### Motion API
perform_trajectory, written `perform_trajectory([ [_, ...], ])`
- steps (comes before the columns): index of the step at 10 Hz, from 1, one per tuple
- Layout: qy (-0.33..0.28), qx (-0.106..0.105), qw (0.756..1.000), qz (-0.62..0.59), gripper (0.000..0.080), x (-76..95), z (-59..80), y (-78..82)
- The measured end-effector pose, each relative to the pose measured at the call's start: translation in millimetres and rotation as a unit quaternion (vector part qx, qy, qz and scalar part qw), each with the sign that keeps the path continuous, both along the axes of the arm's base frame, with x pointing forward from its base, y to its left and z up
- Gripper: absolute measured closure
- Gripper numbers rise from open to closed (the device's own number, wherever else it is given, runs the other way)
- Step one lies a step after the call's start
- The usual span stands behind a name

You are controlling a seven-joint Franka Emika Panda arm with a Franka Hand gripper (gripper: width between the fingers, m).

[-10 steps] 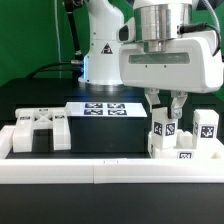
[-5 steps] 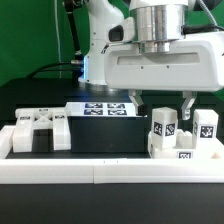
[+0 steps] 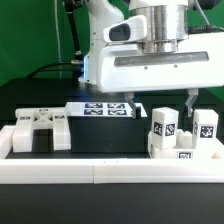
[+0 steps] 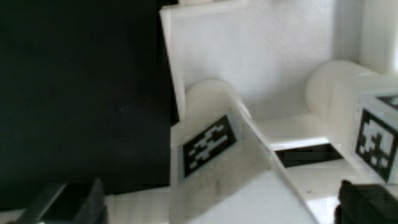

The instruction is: Assemble chair

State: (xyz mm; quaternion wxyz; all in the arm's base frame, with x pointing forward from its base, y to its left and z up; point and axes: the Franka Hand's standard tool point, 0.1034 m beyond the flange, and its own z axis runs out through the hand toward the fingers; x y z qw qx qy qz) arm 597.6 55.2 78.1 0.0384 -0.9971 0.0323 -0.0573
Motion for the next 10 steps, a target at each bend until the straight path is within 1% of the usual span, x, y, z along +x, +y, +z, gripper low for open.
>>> perform_trajectory([
  [1,-0.004,-0.017,0.997,0.08,0.0151,-0.2,-1.1,-0.4],
  [2,-0.002,-0.019,0.995,0.095,0.0151,0.0,-1.8,0.3],
  [4,-0.004,-0.045,0.98,0.194,0.0151,0.4,-2.5,4.3],
  [6,-0.004,-0.046,0.979,0.198,0.0151,0.2,-2.7,4.2],
  [7,-0.004,-0.045,0.98,0.191,0.032,0.2,-2.7,4.2],
  [8,-0.004,-0.045,0.981,0.187,0.032,0.2,-2.8,4.2],
  [9,-0.004,-0.045,0.981,0.187,0.0493,0.2,-2.8,4.1],
  [10,-0.004,-0.044,0.982,0.183,0.0511,0.2,-2.8,4.1],
])
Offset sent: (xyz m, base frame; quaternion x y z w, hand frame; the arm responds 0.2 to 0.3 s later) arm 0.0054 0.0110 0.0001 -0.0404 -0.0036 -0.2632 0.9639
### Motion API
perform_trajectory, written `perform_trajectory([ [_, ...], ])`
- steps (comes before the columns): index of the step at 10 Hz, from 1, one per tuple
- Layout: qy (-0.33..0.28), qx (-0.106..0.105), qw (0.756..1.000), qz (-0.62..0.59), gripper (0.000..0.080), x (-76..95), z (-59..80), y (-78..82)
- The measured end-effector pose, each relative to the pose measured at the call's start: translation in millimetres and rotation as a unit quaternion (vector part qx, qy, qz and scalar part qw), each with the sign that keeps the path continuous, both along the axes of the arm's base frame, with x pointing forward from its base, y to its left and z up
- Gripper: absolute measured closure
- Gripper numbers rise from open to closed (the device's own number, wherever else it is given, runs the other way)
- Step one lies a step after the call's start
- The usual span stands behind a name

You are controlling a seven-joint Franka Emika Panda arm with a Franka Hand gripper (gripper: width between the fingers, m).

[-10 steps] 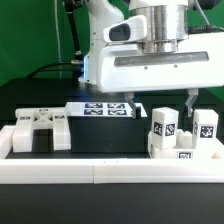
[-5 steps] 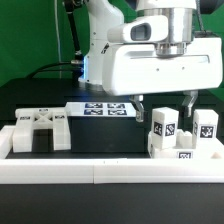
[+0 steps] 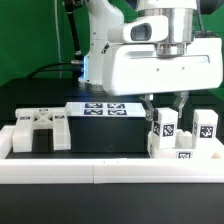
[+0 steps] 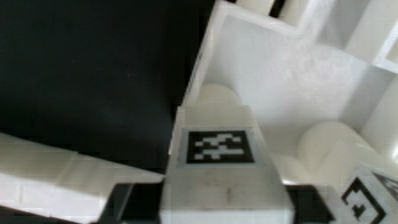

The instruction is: Assemble chair

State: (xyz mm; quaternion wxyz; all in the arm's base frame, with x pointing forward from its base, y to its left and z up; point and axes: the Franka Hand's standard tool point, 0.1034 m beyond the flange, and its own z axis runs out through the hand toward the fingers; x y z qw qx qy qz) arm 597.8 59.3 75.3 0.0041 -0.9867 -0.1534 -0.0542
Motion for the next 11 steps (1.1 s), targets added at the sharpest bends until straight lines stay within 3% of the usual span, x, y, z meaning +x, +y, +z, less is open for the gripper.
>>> perform_trajectory([
  [3,0.002,0.016,0.992,-0.124,0.0511,0.4,0.0,1.0],
  [5,0.004,0.031,0.967,-0.252,0.0511,-0.2,-0.7,1.1],
  [7,0.006,0.04,0.924,-0.379,0.0509,-2.0,-1.6,4.4],
  [10,0.003,0.05,0.832,-0.553,0.0509,-1.6,-1.8,7.2],
  [11,0.004,0.056,0.811,-0.582,0.0509,-1.5,-1.7,6.9],
])
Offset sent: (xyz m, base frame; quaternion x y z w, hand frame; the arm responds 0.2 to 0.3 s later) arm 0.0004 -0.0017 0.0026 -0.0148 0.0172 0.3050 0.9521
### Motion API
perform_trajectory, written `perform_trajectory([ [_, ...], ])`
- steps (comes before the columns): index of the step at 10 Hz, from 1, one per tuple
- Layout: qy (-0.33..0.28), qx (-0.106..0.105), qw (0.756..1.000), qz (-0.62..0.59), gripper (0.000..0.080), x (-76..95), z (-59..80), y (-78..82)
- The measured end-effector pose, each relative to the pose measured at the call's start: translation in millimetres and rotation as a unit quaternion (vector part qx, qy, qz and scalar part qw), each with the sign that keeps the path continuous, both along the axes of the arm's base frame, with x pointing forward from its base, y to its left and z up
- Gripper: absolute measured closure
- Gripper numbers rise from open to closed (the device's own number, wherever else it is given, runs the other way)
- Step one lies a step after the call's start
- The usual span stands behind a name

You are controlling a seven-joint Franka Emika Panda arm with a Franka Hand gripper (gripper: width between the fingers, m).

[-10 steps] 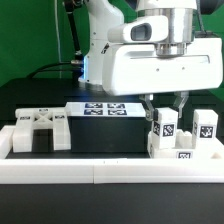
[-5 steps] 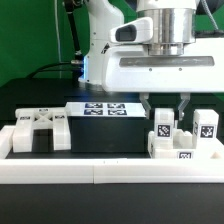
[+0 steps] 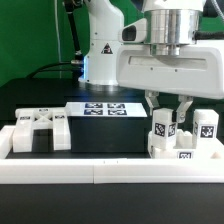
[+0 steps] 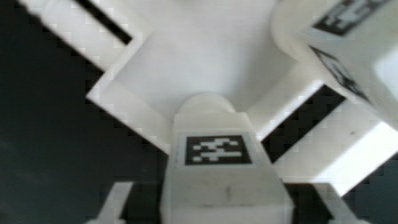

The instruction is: Assemble chair

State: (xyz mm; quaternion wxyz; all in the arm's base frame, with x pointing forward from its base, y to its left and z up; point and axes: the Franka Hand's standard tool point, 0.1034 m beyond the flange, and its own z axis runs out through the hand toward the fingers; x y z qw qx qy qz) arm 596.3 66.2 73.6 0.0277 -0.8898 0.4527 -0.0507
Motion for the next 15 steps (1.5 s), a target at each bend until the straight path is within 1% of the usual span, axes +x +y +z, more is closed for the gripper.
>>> perform_trajectory([
  [1,0.0,0.004,1.0,-0.012,0.0509,0.0,0.0,0.1],
  [2,0.0,0.002,1.0,0.004,0.042,-0.2,-0.1,0.4],
  [3,0.0,0.0,1.0,0.023,0.0279,-0.1,-0.1,0.2],
  [4,-0.001,-0.004,0.999,0.052,0.0191,0.1,0.1,-1.0],
  [5,-0.001,-0.008,0.996,0.084,0.0191,0.5,0.5,-1.5],
  [6,-0.004,-0.017,0.988,0.156,0.0157,1.6,1.5,-3.9],
  [7,-0.009,-0.027,0.974,0.225,0.0157,3.0,1.8,-7.9],
  [10,-0.009,-0.047,0.924,0.38,0.015,3.5,2.0,-12.4],
  [11,-0.009,-0.051,0.911,0.409,0.015,3.4,1.8,-11.7],
  [13,-0.009,-0.061,0.871,0.487,0.015,3.7,1.9,-11.6],
  [15,-0.008,-0.07,0.84,0.537,0.015,5.9,3.6,-13.1],
])
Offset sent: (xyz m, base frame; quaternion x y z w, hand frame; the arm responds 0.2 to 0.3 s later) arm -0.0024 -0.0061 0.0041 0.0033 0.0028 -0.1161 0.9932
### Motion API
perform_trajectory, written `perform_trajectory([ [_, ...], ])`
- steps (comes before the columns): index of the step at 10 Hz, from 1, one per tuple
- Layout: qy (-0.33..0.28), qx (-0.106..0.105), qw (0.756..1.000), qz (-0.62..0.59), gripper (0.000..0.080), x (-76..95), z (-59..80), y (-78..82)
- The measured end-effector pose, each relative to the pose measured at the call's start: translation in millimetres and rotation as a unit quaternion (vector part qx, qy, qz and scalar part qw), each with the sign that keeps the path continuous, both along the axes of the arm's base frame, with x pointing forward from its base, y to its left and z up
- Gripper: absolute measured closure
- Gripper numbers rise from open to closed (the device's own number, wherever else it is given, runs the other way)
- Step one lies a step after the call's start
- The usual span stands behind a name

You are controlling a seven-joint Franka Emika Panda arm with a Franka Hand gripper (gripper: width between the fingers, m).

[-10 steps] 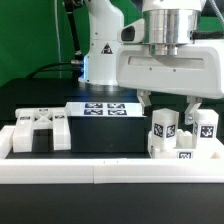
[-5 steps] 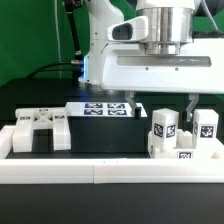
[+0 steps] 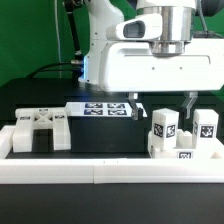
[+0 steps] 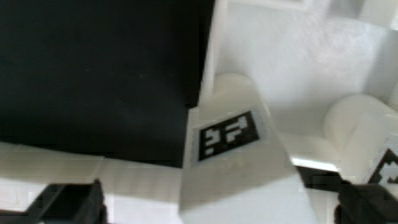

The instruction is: Assemble chair

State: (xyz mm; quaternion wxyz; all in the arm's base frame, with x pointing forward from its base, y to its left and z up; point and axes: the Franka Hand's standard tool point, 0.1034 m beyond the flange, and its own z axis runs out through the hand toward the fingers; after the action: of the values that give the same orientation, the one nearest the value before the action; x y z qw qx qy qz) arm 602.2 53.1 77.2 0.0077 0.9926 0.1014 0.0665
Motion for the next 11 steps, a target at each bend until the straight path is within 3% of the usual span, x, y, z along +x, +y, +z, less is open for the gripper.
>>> perform_trajectory([
  [2,0.0,-0.009,0.999,0.049,0.015,0.1,-0.3,-3.1],
  [4,0.0,-0.006,1.0,0.031,0.0376,0.0,-0.4,-2.8],
  [5,0.0,-0.006,1.0,0.031,0.0376,-0.1,-0.5,-2.9],
  [6,0.0,-0.001,1.0,0.006,0.0508,-0.1,-0.4,-2.6],
  [9,-0.001,0.016,0.993,-0.12,0.0508,0.2,-0.1,-0.7],
  [11,-0.001,0.032,0.971,-0.237,0.0508,-0.4,0.1,7.1],
])
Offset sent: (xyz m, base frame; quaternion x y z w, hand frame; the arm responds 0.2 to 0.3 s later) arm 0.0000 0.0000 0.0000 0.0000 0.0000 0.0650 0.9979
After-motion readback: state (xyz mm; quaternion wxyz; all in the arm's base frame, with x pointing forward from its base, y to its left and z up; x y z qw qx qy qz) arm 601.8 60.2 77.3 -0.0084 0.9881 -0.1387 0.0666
